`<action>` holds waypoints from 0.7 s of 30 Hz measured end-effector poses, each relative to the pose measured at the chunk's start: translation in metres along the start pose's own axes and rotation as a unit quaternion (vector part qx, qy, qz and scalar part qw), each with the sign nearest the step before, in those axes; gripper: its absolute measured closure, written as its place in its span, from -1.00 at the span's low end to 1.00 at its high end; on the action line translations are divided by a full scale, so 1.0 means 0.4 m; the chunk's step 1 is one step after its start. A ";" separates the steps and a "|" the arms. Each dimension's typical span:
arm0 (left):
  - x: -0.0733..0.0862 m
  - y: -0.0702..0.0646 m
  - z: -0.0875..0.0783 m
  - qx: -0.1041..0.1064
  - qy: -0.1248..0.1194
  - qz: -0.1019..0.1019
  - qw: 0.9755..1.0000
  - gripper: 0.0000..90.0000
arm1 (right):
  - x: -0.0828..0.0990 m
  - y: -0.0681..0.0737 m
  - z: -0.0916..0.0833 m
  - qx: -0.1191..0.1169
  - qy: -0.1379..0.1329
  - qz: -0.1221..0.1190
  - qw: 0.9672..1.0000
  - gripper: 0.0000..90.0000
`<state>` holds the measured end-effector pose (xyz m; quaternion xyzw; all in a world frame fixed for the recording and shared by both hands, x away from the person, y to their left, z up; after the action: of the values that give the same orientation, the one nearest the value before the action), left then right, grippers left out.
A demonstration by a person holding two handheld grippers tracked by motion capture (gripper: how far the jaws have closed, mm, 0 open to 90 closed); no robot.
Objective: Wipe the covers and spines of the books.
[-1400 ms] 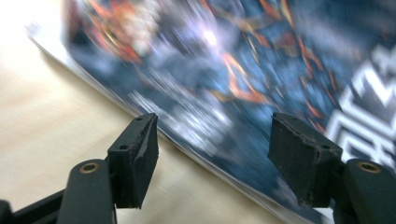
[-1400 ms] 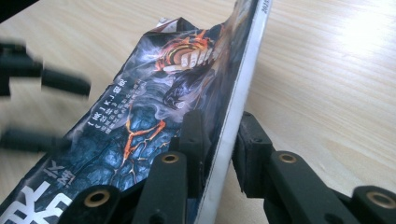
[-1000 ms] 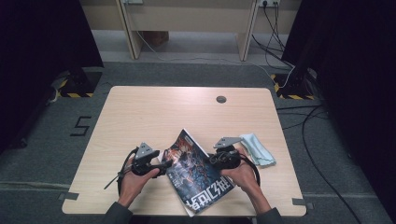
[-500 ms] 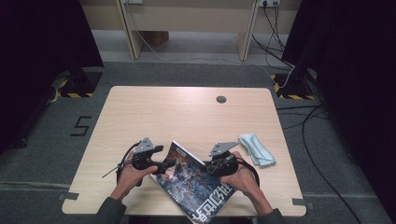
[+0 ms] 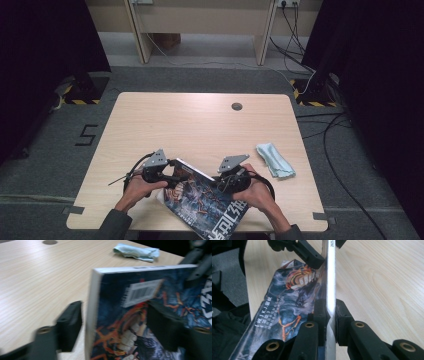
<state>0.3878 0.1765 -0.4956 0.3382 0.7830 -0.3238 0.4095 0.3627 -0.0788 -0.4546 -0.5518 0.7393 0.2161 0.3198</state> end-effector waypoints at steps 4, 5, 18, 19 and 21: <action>0.005 -0.003 0.000 -0.010 0.007 0.028 1.000 0.03 | 0.005 -0.006 0.001 0.002 0.009 -0.002 1.000 0.83; 0.005 -0.005 -0.001 -0.013 0.007 0.033 0.999 0.10 | 0.007 -0.008 0.000 0.003 0.015 0.000 1.000 0.83; 0.001 -0.052 -0.002 -0.053 -0.013 0.088 0.995 0.62 | 0.028 -0.064 -0.011 0.053 0.045 0.014 0.997 0.54; 0.000 -0.055 -0.004 -0.056 -0.016 0.089 0.994 0.63 | 0.030 -0.066 -0.010 0.058 0.038 0.018 0.997 0.51; 0.001 -0.060 -0.006 -0.062 -0.015 0.092 0.994 0.65 | 0.034 -0.072 -0.010 0.056 0.031 0.032 0.997 0.47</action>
<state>0.3676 0.1649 -0.4893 0.3780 0.7610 -0.2403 0.4694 0.3867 -0.0991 -0.4603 -0.5151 0.7772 0.1677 0.3202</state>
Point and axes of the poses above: each handheld gripper's, and its own axes: z roughly forward along the jaws, x roughly out of its underside, y roughly to its left, the point moved 2 cm from there along z, roughly forward along the jaws, and after that the axes turned 9 degrees about -z, right-handed, at the moved point
